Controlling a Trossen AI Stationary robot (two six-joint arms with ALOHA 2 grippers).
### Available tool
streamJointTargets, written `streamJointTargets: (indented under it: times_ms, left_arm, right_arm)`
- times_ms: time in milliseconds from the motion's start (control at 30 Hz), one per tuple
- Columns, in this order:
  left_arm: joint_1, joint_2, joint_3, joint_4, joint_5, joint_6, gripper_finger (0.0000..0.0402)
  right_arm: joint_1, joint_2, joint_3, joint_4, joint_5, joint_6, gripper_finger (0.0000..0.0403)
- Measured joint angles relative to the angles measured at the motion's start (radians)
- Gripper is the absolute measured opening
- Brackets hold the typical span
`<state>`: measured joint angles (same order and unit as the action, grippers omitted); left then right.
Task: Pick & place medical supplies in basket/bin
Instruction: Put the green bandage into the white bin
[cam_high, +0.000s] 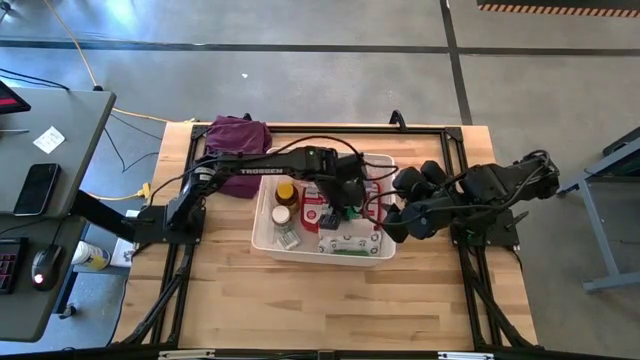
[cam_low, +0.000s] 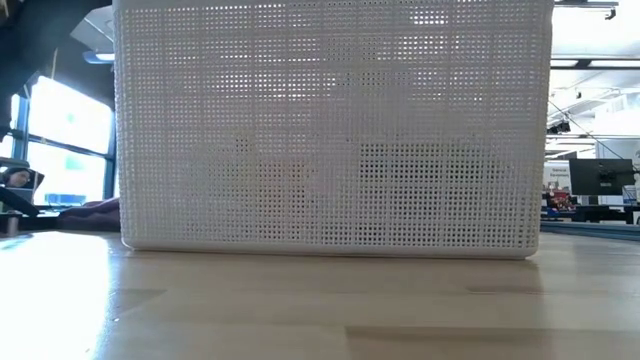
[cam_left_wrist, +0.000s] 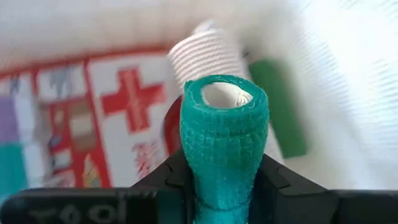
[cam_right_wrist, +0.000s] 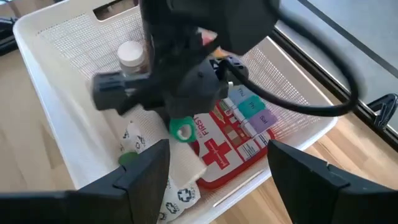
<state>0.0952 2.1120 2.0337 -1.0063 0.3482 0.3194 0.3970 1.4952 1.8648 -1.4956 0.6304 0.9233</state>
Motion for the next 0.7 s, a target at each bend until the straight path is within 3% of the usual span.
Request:
streamJointTargets:
  times_ms: [100, 333, 533, 700]
  left_arm:
    - [-0.006, 0.0, 0.038, 0.002, 0.009, 0.007, 0.0129]
    - [0.0, 0.0, 0.049, 0.053, -0.275, -0.022, 0.0129]
    - [-0.006, 0.0, 0.049, 0.054, -0.264, -0.065, 0.0131]
    - [-0.003, 0.0, 0.049, 0.054, -0.272, -0.149, 0.0169]
  right_arm:
    - [0.0, 0.0, 0.0, 0.001, 0.0, -0.008, 0.0259]
    - [0.0, 0.0, 0.0, 0.003, -0.005, -0.007, 0.0259]
    - [0.002, 0.0, 0.0, 0.009, -0.025, -0.005, 0.0259]
    - [0.003, 0.0, 0.0, 0.011, -0.034, -0.005, 0.0259]
